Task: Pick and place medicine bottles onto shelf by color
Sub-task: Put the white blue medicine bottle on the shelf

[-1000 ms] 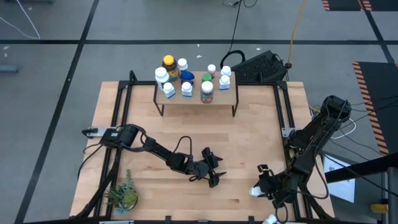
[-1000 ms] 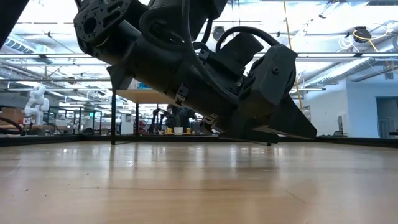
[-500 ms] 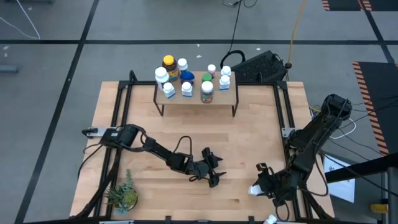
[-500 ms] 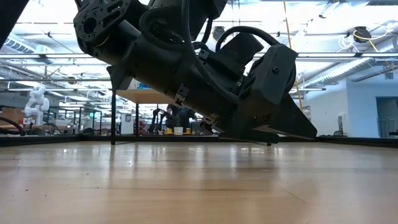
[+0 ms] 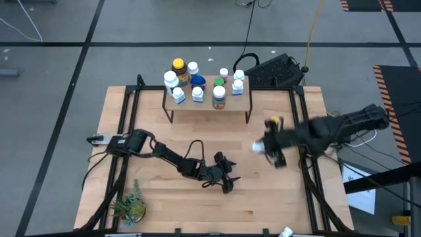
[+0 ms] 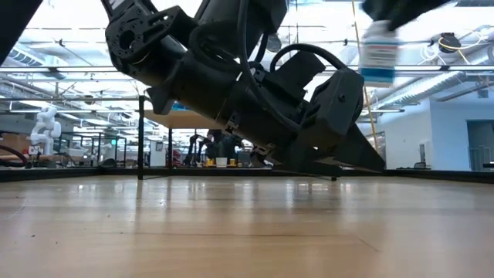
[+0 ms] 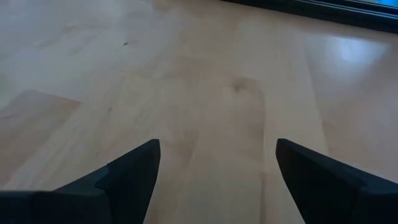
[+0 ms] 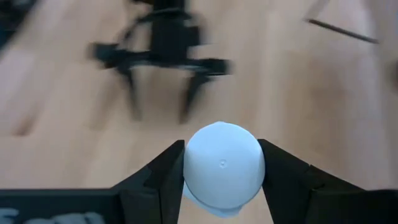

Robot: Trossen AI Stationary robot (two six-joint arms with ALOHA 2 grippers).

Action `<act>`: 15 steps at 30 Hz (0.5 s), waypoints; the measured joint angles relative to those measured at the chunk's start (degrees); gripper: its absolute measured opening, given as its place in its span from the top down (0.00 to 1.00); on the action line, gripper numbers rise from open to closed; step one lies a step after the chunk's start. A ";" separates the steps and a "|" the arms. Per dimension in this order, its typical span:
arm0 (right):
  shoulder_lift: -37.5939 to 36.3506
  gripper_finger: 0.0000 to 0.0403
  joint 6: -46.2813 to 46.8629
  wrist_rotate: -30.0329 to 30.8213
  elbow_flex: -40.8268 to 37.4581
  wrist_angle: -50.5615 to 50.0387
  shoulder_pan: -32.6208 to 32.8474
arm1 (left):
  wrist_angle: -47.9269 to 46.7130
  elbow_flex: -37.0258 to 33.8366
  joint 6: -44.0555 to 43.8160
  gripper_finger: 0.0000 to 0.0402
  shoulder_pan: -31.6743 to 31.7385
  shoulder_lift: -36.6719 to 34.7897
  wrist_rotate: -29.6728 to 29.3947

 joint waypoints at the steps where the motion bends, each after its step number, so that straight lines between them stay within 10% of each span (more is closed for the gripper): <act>1: 0.68 0.59 -2.80 -1.97 2.07 -1.28 -4.14 | -0.07 0.00 0.08 0.20 0.18 0.00 0.42; 15: 16.96 0.59 -37.53 -20.93 20.48 -2.57 -38.77 | -4.00 -0.02 2.76 0.20 0.69 0.00 2.02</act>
